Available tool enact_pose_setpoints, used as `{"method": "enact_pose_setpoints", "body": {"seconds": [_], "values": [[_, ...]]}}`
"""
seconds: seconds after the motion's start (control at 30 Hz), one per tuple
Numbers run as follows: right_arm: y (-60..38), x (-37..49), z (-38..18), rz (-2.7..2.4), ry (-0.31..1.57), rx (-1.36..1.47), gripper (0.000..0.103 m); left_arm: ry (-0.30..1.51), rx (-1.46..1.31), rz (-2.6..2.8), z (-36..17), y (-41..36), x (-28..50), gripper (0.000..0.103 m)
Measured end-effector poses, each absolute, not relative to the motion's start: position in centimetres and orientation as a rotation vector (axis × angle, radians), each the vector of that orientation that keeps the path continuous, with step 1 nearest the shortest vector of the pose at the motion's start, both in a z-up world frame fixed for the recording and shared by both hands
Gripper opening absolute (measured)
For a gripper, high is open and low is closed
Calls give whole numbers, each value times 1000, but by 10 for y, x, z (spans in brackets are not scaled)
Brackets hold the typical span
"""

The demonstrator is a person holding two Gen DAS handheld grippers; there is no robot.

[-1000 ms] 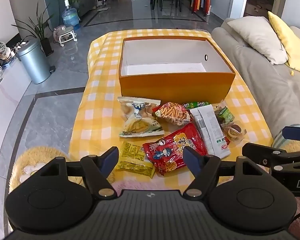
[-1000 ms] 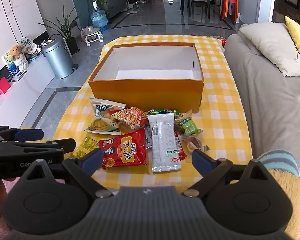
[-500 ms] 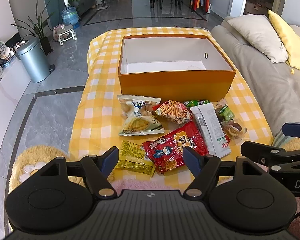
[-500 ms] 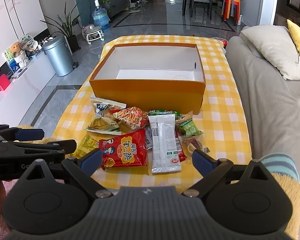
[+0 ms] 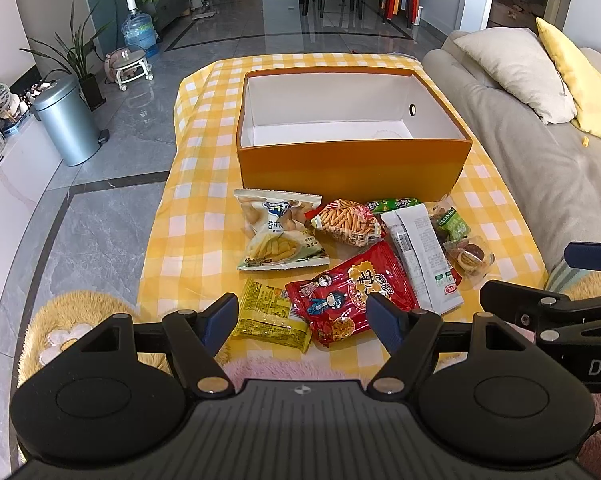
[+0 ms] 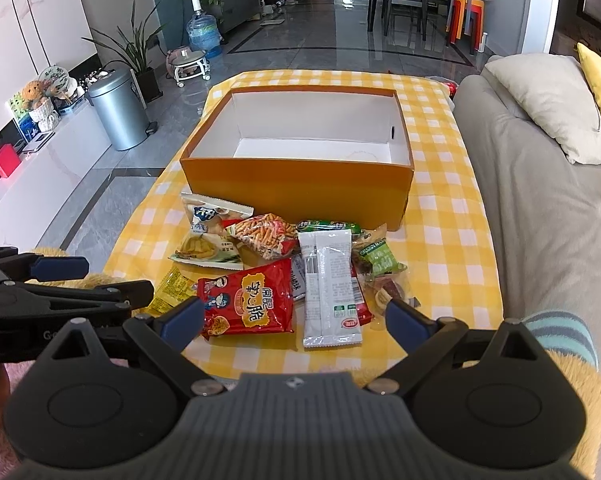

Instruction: Organize snacks

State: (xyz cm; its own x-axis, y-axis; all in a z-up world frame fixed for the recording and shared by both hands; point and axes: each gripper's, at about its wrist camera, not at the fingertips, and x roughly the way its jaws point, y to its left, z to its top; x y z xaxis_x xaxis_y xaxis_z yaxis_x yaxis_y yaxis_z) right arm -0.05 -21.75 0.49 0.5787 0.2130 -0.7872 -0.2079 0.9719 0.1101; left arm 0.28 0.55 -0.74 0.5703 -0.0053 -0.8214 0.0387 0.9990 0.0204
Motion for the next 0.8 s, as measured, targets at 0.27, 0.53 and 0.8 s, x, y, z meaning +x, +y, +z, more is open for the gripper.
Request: {"method": "enact_pose_setpoints", "body": {"seconds": [0.27,0.53,0.8], "values": [[-217,0,5,245,923,6,94,965,40,-25,-9,6,2,85],[-217,2,4,246,927,1,94,966,40,-23,-8,5,2,85],[-218,2,1,244,930,3,95,966,40,-24,-8,6,2,85]]}}
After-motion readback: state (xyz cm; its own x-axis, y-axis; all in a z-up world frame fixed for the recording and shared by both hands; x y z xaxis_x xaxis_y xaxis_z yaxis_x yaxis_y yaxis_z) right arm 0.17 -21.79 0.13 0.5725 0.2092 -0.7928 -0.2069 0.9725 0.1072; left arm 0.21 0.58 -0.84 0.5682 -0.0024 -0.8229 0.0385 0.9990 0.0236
